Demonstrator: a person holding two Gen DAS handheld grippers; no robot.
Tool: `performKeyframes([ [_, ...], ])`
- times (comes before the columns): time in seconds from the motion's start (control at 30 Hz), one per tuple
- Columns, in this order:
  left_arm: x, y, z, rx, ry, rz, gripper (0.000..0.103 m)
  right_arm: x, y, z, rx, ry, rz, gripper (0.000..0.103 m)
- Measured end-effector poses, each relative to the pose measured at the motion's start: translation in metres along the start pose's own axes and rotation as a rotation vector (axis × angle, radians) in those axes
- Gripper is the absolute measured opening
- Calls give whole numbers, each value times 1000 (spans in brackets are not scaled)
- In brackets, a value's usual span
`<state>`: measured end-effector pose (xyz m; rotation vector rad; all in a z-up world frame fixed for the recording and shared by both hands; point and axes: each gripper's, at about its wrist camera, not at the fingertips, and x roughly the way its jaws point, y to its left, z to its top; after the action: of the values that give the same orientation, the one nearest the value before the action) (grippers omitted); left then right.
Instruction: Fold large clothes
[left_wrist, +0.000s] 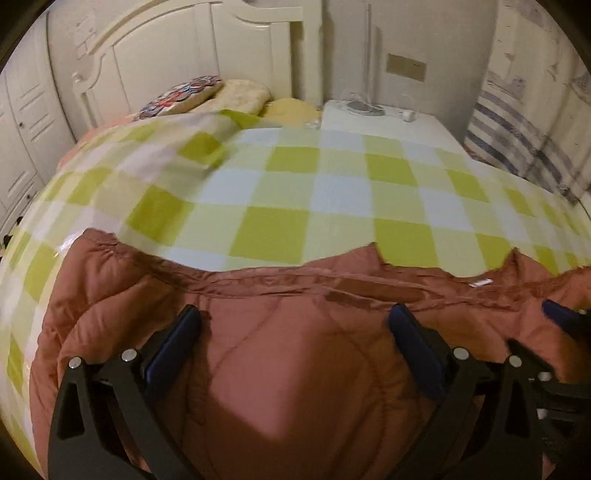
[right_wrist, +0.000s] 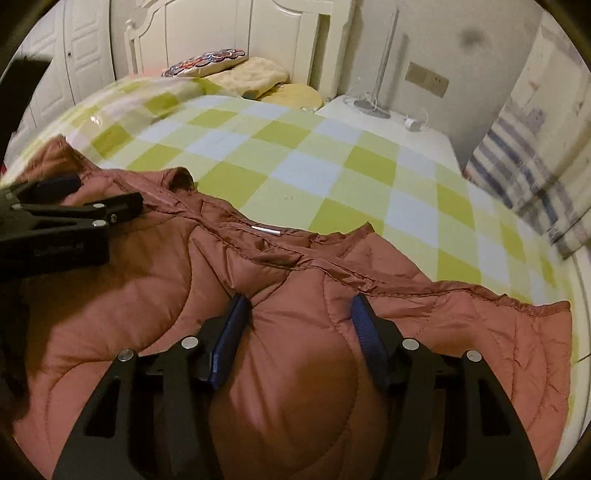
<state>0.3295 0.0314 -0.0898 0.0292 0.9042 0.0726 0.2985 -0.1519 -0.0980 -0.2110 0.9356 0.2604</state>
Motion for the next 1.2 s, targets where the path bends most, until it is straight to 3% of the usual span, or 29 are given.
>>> performKeyframes([
  [0.1, 2, 1, -1, 4, -6, 6, 101, -33, -10, 3, 41, -85, 21, 60],
  [0.2, 4, 2, -1, 1, -12, 5, 101, -57, -32, 1, 95, -150, -18, 62],
  [0.33, 0, -2, -1, -3, -12, 2, 101, -39, -81, -23, 227, -88, -113, 73],
  [0.4, -1, -3, -1, 0, -12, 2, 101, -15, -101, -37, 316, -26, -50, 74],
  [0.47, -1, -2, 0, -2, -12, 3, 101, -24, -103, -34, 318, -38, -9, 74],
  [0.57, 0, 1, 1, -14, -9, -5, 101, -62, -107, -32, 327, -155, 42, 75],
  [0.67, 0, 0, 0, -15, -10, -5, 101, -87, -126, -40, 407, -213, -33, 83],
  [0.73, 0, 0, 0, -16, -12, -7, 101, -64, -131, -49, 421, -139, -55, 84],
  [0.8, 0, -1, -1, -15, -15, -9, 101, -22, -120, -61, 355, -20, -52, 89],
  [0.93, -1, -2, 5, 28, 17, -7, 101, -23, -108, -53, 296, -21, -119, 91],
  [1.0, -12, 10, 9, 41, -19, 6, 101, -24, -111, -55, 311, -27, -100, 91],
  [1.1, -26, 61, 9, -32, -106, 29, 101, -23, -118, -57, 332, -34, -65, 92],
  [1.2, 4, 99, 2, -115, 1, 15, 101, -19, -116, -57, 323, -27, -62, 93],
])
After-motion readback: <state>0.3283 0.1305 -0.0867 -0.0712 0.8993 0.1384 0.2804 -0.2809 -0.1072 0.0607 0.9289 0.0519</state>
